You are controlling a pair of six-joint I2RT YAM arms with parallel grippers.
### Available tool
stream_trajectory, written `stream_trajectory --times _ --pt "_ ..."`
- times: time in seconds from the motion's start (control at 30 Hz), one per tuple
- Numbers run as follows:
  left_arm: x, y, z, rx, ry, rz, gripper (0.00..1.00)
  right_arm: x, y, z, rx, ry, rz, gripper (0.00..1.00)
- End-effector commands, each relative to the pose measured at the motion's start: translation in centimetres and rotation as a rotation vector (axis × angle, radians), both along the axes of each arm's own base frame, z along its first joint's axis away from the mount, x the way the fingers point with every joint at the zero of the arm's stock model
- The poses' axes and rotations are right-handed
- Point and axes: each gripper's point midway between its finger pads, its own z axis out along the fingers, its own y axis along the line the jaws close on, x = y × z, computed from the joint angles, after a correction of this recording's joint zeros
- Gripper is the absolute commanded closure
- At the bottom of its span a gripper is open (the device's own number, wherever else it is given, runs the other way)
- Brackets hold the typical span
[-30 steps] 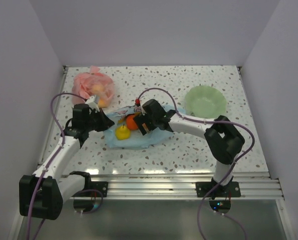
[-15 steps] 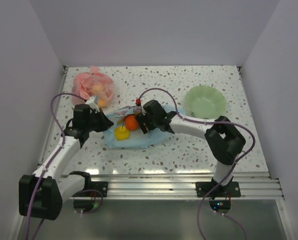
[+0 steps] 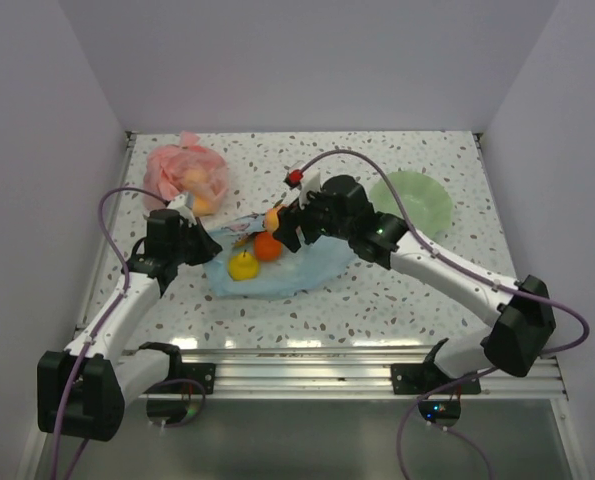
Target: Untie the knot of the plastic bag and take out the fruit
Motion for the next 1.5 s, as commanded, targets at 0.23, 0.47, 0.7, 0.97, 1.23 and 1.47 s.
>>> stream_trajectory --times 0.23,0.47,0.7,0.97,1.23,1.47 --pt "1.0 -0.4 2.5 -0.021 -0.06 0.004 1.0 11.3 -15.2 5.3 -0.017 -0.131 -0.643 0.9" --pt "1.0 -0.8 2.4 -0.031 -0.057 -0.024 1.0 16.2 -26.0 -2.8 -0.033 0.076 -1.02 0.85" --pt "0.5 -0.8 2.2 -0.025 -0.056 -0.034 1.0 18.7 -29.3 -9.6 -0.021 0.247 -1.128 0.75" --pt "0.0 -0.8 1.8 -0.025 -0.047 -0.036 1.0 18.7 -29.7 -13.5 -0.031 0.348 -1.133 0.27" --pt "0.1 -0.8 1.7 -0.032 -0.041 -0.03 1.0 17.6 -29.2 -12.4 -0.036 0.354 -1.08 0.01" --pt "0.1 -0.7 1.8 -0.027 -0.038 -0.028 1.0 16.2 -27.1 -5.8 0.046 0.256 -0.949 0.01"
